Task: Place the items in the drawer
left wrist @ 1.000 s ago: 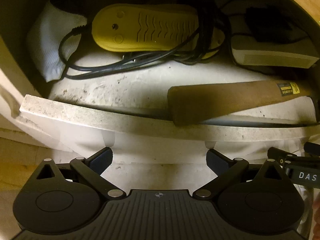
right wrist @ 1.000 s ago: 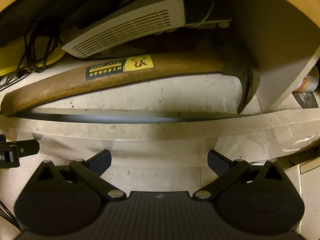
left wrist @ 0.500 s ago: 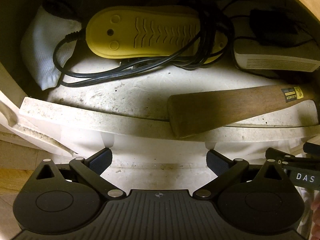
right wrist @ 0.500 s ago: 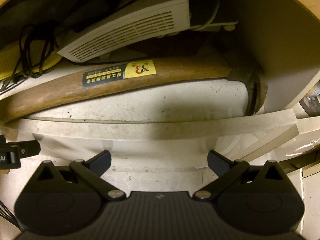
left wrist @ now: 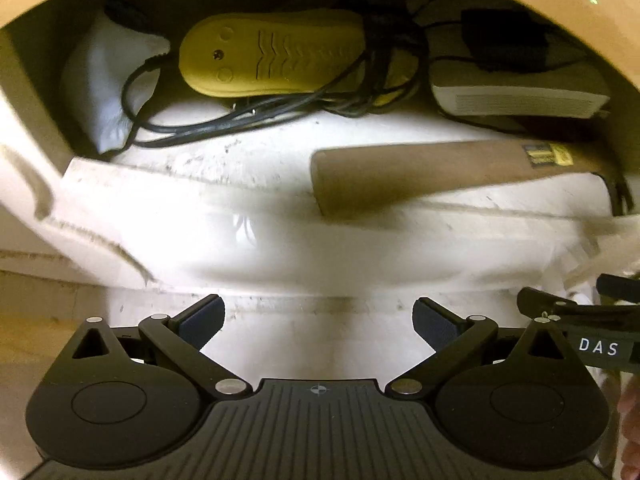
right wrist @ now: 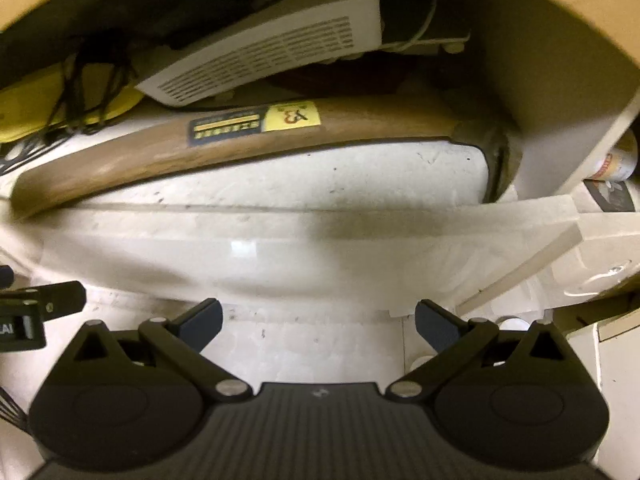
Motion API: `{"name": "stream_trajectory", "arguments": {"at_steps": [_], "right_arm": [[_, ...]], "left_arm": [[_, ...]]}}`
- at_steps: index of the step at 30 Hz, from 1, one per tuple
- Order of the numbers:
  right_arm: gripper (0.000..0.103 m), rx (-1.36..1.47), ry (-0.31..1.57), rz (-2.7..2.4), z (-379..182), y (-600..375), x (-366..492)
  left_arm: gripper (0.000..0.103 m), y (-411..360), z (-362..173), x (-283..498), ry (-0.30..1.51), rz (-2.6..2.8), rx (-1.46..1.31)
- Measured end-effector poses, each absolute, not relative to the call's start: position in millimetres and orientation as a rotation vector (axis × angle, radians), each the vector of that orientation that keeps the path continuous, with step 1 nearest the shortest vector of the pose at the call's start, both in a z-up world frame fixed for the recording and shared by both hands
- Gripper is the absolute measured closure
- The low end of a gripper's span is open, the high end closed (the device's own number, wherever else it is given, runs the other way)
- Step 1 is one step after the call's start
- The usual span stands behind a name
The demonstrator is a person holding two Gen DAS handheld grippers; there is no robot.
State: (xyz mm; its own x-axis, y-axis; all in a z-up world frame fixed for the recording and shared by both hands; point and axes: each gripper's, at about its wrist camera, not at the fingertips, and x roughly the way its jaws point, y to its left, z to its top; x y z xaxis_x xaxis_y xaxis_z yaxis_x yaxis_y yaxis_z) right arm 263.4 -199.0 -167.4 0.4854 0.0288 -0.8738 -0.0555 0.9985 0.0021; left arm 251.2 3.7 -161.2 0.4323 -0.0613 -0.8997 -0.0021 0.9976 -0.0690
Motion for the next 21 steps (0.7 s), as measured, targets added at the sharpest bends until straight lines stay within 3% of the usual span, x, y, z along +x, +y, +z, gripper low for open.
{"name": "stream_trajectory", "arguments": {"at_steps": [21], "right_arm": [[0.0, 0.001, 0.878, 0.085, -43.5, -217.1, 139.5]], "left_arm": [[0.0, -8.1, -43.8, 109.3, 0.944, -0.044, 0.0]]}}
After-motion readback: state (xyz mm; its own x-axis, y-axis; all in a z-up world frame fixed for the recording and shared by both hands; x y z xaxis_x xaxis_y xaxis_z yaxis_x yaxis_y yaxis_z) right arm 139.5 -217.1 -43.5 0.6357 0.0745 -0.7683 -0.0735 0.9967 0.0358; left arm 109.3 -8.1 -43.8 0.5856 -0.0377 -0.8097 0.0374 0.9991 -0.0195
